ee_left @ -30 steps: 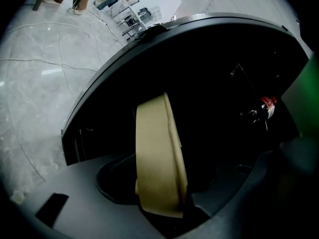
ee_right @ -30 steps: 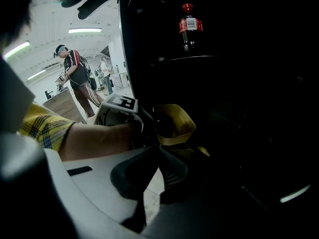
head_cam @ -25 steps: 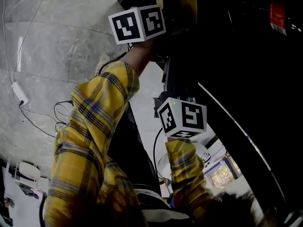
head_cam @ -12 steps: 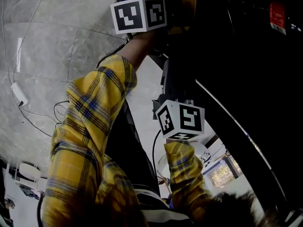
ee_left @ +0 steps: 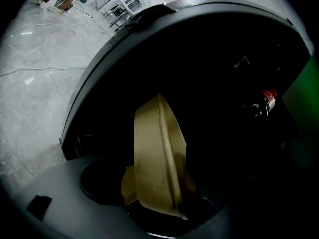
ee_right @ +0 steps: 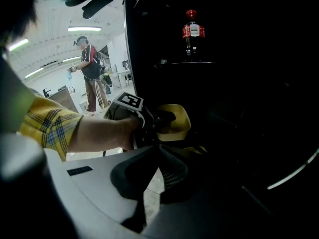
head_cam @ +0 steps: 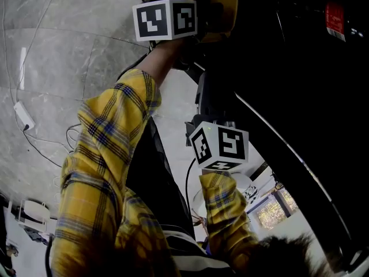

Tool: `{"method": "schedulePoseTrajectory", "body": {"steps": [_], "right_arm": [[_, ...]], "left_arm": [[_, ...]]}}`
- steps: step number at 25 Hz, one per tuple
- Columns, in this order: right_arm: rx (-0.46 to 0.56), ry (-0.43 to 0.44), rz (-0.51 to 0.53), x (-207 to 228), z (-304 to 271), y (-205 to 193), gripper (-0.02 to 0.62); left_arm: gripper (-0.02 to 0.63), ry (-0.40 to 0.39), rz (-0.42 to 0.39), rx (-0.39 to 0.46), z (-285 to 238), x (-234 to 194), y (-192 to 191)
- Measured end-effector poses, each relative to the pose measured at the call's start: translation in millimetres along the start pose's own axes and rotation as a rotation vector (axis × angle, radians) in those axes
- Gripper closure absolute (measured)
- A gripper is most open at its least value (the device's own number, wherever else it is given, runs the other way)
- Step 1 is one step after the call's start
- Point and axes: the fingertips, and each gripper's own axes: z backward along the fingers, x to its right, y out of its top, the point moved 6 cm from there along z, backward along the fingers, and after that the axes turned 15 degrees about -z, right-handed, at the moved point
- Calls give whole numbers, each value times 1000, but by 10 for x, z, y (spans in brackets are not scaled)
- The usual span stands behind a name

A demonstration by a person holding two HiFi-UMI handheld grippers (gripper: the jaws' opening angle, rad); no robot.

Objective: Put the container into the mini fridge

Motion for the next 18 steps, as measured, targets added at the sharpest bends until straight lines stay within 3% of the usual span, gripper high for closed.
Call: {"method": "schedulePoseTrajectory", "body": {"steps": [11,18], "right_arm": [[0,-10,29,-33,73,1,569],[8,-13,38,-52,120,35,569]], "left_arm": [[232,-11,-12,32,428,-62,2],[235,29,-44,86,826,-71,20]]}}
